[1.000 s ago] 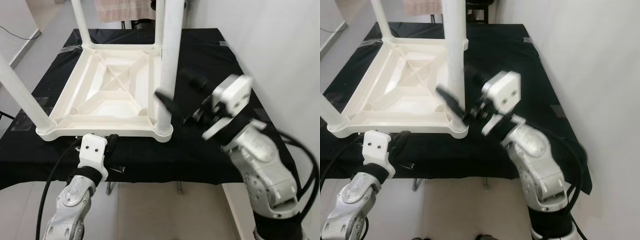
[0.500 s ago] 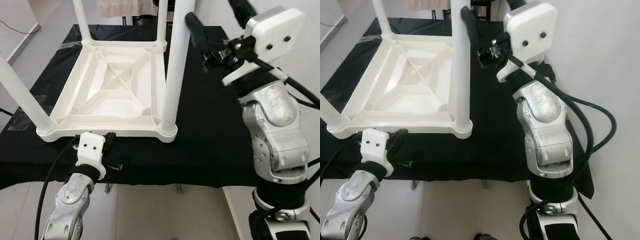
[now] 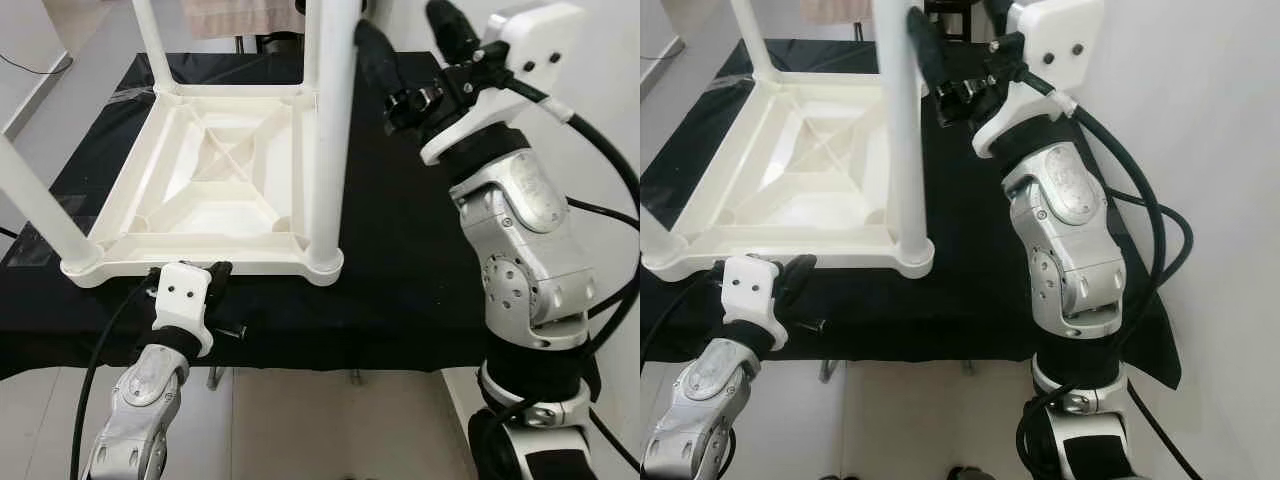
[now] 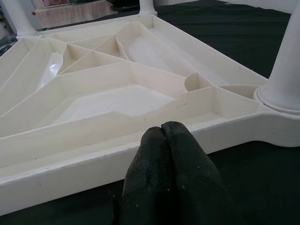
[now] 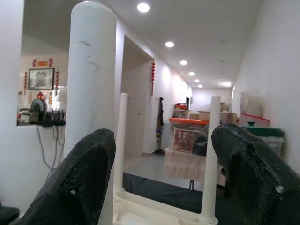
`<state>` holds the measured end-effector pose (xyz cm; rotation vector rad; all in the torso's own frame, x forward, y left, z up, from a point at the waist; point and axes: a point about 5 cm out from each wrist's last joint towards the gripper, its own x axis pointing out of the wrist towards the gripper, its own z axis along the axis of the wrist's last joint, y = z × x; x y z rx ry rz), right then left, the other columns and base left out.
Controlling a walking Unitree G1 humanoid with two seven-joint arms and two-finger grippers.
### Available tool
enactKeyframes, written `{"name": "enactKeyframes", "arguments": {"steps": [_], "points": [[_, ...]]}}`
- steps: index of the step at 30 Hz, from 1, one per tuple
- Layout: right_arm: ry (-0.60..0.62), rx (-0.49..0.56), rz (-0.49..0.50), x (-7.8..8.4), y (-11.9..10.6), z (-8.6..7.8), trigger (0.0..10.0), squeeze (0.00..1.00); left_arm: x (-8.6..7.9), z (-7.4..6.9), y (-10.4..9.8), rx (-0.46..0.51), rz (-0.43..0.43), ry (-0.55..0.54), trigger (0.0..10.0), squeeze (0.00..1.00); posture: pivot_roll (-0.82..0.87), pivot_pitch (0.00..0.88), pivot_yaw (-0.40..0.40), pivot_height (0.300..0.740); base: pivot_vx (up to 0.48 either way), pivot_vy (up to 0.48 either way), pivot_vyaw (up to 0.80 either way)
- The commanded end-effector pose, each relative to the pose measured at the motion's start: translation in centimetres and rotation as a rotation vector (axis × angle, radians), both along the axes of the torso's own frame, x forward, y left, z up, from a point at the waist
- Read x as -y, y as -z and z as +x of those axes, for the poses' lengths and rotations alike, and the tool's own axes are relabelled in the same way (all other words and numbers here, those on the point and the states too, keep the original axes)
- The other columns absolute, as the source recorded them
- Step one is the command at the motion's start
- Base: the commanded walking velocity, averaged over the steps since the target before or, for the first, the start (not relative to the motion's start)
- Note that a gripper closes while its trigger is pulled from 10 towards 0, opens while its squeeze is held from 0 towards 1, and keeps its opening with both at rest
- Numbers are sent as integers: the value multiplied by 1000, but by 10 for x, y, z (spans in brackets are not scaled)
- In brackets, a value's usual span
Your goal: Building children table
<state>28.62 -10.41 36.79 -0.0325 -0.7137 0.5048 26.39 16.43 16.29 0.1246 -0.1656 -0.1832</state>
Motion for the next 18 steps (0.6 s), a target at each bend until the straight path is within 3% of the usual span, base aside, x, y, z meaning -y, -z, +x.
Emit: {"name": "enactKeyframes", "arguments": {"steps": [1,11,15,18], "points": [[-39,-12,-49,-4,3,-1,10000,0,1,-2,6,-14,9,-6,10000,0,-5,181,-52,740,0,0,0],[-3,-71,-104,16,15,7,10000,0,2,-2,7,-15,6,0,10000,0,-11,179,-54,740,0,0,0],[-65,-79,-130,12,16,4,10000,0,3,-2,7,-15,6,2,10000,0,-8,175,-57,740,0,0,0],[-201,-80,-263,3,22,-5,10000,0,3,-3,7,-13,5,-1,10000,0,-7,172,-61,740,0,0,0]]}}
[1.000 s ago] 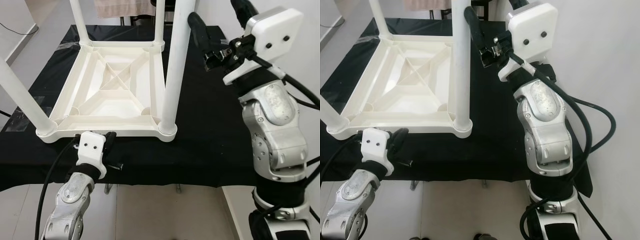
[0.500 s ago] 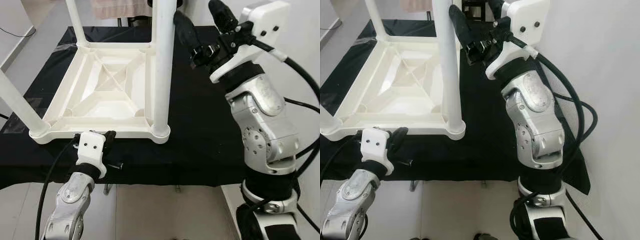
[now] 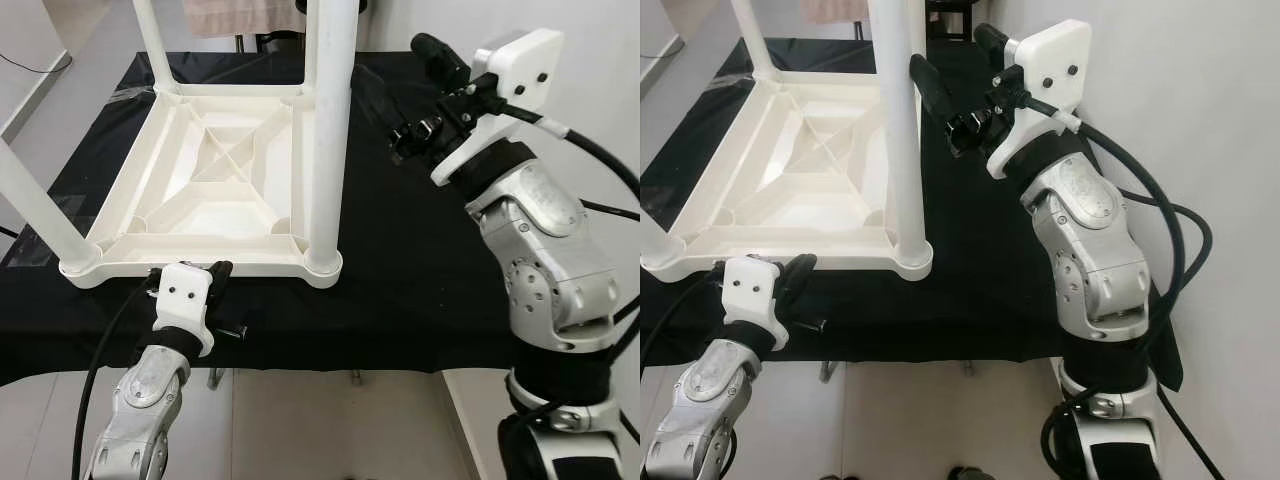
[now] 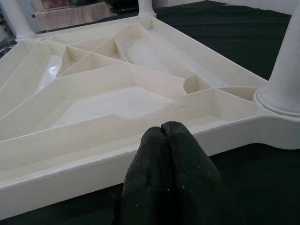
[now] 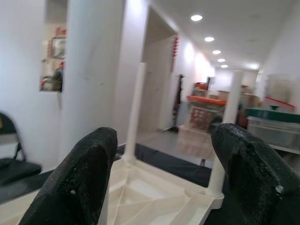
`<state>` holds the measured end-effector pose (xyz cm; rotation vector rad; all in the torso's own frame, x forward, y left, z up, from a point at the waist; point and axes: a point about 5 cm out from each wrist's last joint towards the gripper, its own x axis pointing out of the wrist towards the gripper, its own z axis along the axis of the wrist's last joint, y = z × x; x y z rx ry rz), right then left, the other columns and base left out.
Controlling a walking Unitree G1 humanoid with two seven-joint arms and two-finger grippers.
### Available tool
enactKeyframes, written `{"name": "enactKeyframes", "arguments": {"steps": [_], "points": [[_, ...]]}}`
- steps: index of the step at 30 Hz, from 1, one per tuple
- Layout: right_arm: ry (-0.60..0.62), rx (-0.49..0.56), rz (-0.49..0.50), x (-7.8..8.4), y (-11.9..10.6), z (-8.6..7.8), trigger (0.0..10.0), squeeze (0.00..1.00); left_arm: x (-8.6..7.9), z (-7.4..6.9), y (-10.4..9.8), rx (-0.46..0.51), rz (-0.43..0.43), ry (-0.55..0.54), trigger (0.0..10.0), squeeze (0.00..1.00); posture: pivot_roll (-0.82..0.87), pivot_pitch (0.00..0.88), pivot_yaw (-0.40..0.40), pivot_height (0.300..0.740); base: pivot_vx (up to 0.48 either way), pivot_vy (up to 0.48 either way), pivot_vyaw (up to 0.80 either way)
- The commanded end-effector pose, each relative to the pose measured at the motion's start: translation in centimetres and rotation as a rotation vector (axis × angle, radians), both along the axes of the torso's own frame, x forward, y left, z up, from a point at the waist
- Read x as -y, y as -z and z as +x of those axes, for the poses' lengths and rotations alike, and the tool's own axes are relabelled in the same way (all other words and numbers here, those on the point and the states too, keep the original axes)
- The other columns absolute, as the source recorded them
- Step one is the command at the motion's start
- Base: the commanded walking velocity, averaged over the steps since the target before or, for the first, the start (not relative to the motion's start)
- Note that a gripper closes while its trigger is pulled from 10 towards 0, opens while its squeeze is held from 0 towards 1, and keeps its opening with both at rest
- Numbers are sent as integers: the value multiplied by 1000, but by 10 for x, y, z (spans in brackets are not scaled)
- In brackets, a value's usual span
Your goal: Building children table
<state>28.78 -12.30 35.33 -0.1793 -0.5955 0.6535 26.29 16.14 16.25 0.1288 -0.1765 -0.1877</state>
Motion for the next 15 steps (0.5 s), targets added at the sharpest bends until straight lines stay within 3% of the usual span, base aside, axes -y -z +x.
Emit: {"name": "enactKeyframes", "arguments": {"steps": [1,3,8,15], "points": [[-134,-20,-68,-16,8,-8,10000,0,0,-2,7,-24,1,-6,10000,0,-7,172,-61,740,0,0,0],[-156,-27,-60,-17,8,-10,10000,0,1,-2,7,-24,1,-6,10000,0,-9,171,-61,740,0,0,0],[-248,-11,-150,-22,9,-19,10000,0,2,-2,7,-22,1,0,10000,0,-9,173,-63,740,0,0,0],[-195,-27,-118,-22,7,-14,10000,0,3,-2,6,-21,-2,0,10000,0,-10,177,-64,740,0,0,0]]}}
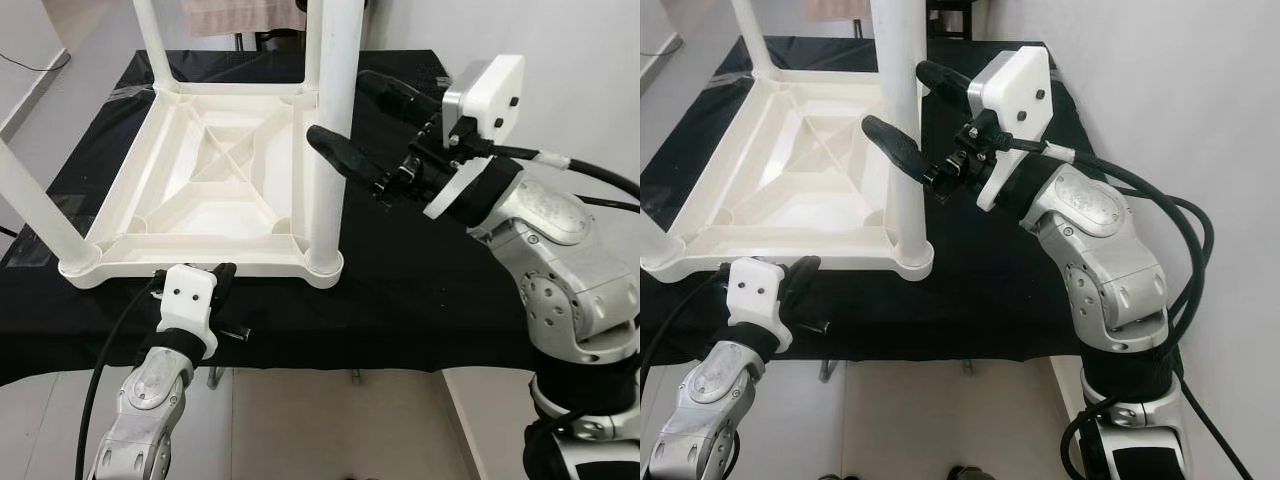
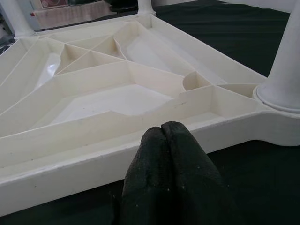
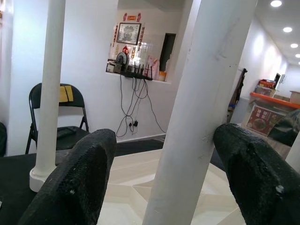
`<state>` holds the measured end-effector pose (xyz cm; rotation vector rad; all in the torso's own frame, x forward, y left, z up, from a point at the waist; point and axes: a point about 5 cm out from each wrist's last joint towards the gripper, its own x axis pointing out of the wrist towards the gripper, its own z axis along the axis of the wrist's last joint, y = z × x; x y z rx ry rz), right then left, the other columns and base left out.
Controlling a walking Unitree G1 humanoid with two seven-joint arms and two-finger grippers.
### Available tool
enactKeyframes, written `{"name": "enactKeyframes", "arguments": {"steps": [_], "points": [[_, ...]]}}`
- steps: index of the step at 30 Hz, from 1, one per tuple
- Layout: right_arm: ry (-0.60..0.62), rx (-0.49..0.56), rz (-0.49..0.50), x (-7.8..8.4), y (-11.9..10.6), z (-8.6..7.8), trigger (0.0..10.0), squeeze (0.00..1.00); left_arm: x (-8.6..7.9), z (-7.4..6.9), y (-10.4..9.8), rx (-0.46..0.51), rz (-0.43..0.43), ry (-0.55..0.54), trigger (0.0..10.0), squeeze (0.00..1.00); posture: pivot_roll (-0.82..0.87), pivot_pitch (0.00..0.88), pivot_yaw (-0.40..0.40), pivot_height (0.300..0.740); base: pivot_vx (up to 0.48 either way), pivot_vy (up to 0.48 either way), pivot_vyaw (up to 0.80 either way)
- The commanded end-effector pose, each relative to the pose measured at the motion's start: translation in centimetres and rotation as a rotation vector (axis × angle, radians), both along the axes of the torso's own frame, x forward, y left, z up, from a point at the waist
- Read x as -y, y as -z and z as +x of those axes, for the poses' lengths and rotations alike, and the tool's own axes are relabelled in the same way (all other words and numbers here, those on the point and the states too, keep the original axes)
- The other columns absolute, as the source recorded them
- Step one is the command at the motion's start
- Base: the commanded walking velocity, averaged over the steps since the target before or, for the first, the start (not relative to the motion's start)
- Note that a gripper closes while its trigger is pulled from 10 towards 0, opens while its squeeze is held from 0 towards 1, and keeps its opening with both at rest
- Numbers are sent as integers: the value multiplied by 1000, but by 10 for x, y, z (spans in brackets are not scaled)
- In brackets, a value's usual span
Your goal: Building children table
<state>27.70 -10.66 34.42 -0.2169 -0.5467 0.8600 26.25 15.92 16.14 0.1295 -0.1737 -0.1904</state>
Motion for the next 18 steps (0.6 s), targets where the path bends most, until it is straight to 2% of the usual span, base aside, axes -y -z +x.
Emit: {"name": "enactKeyframes", "arguments": {"steps": [1,5,15,18], "points": [[33,-4,21,-7,-4,2,10000,0,1,-1,5,-18,-3,-4,10000,0,-10,178,-63,740,0,0,0],[109,-46,79,-7,-10,14,10000,0,0,-2,5,-17,-2,-9,10000,0,-7,180,-67,740,0,0,0],[146,-73,114,-4,-19,20,10000,0,-6,-4,7,-18,2,-36,10000,0,-23,182,-71,740,0,0,0],[189,-96,174,-2,-27,25,10000,0,-16,-9,7,-6,17,-91,10000,0,-16,184,-74,740,0,0,0]]}}
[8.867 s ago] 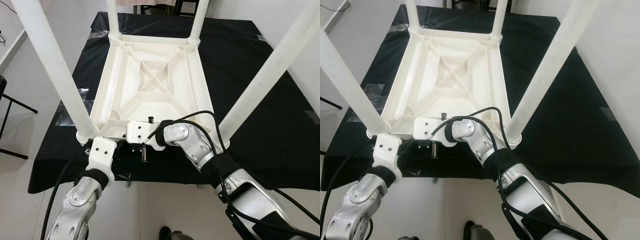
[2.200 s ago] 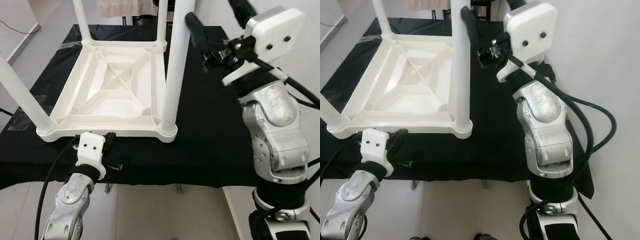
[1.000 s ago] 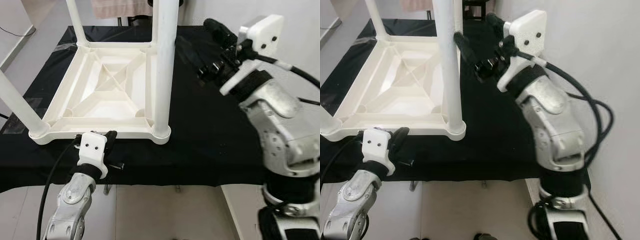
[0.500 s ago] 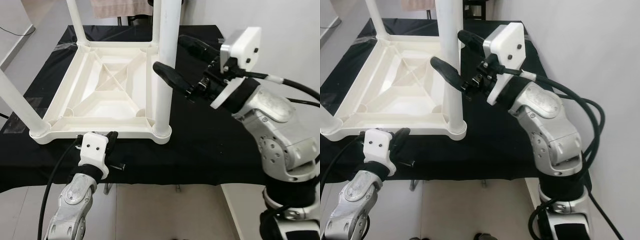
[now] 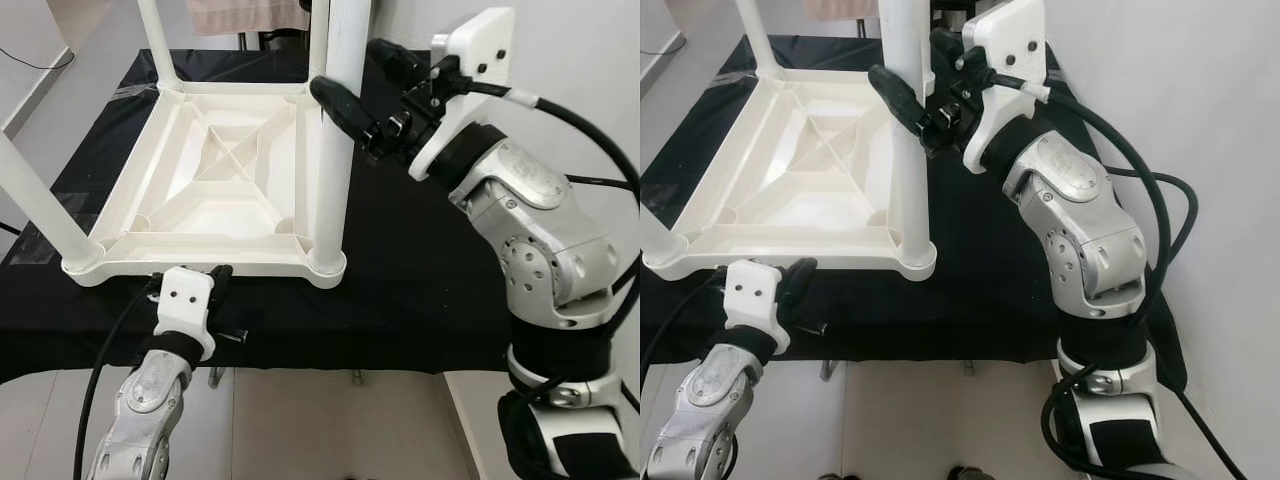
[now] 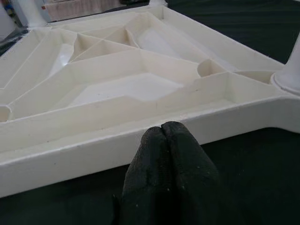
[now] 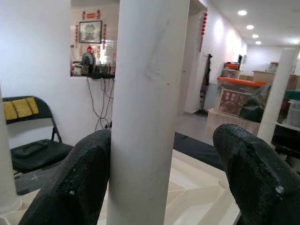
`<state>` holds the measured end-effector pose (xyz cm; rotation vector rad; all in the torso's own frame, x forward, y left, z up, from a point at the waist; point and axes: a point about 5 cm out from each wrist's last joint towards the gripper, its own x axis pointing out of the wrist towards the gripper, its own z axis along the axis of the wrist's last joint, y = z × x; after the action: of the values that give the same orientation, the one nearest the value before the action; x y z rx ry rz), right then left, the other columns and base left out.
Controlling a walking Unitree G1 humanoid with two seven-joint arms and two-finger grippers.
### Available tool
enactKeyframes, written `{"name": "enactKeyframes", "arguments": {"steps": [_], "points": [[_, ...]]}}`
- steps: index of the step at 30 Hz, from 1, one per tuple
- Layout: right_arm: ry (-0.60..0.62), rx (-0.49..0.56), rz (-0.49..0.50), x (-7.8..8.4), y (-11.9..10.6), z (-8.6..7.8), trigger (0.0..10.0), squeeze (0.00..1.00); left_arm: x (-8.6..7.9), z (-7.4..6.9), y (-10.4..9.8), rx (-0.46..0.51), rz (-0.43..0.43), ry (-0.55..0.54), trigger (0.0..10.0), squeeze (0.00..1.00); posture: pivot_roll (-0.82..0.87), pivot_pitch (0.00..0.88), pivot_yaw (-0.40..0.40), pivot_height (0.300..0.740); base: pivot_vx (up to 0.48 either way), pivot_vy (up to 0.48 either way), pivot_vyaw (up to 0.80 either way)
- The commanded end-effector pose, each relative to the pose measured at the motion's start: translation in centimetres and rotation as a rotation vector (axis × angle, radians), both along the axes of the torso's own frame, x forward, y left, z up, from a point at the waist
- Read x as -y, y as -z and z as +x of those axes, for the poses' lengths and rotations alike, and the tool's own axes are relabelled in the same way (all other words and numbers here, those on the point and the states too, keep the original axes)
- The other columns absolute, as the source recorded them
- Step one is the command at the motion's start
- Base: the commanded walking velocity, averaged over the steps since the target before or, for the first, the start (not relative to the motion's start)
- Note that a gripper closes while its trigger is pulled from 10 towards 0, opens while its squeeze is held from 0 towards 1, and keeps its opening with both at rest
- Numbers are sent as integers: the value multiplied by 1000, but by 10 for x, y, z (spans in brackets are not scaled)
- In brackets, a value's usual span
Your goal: Building children table
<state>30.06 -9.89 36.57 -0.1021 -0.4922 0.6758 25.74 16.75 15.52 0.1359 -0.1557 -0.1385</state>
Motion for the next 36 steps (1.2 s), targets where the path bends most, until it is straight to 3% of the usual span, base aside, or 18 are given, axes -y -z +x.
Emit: {"name": "enactKeyframes", "arguments": {"steps": [1,4,5,6,7,8,13,22,33,34,35,36], "points": [[33,-5,45,6,-6,2,10000,0,-7,-4,0,8,14,-38,10000,0,-16,184,-74,740,0,0,0],[39,-13,62,5,-8,3,10000,0,-12,-6,-1,18,16,-65,10000,0,-11,186,-77,740,0,0,0],[42,-18,72,4,-9,4,8078,0,-15,-7,-2,24,17,-82,10000,0,-11,186,-77,740,0,0,0],[42,-18,72,4,-9,4,8078,0,-15,-7,-2,24,17,-82,10000,0,-11,186,-77,740,0,0,0],[45,-22,77,4,-11,6,1922,0,-23,-11,-4,47,19,-130,10000,0,-7,188,-80,740,0,0,0],[44,-28,84,3,-13,8,0,0,-30,-15,-6,64,18,-173,10000,0,-7,189,-80,740,0,0,0],[44,-44,96,3,-16,10,0,0,-43,-25,-5,80,19,-248,10000,0,0,191,-84,740,0,0,0],[29,-85,103,-2,-16,10,0,0,-46,-31,1,70,24,-277,10000,0,-6,190,-89,740,0,0,0],[26,-121,103,-3,-13,11,0,0,-59,-33,-20,163,38,-353,10000,0,-3,191,-91,740,0,0,0],[27,-123,102,-3,-12,11,0,0,-65,-34,-24,186,22,-387,10000,549,-3,191,-92,740,0,0,0],[29,-124,101,-3,-12,12,0,0,-71,-35,-26,203,-1,-410,10000,1000,-5,191,-91,740,0,0,0],[31,-126,102,-3,-12,12,0,0,-75,-36,-27,213,-28,-416,10000,1000,-4,192,-91,740,0,0,0]]}}
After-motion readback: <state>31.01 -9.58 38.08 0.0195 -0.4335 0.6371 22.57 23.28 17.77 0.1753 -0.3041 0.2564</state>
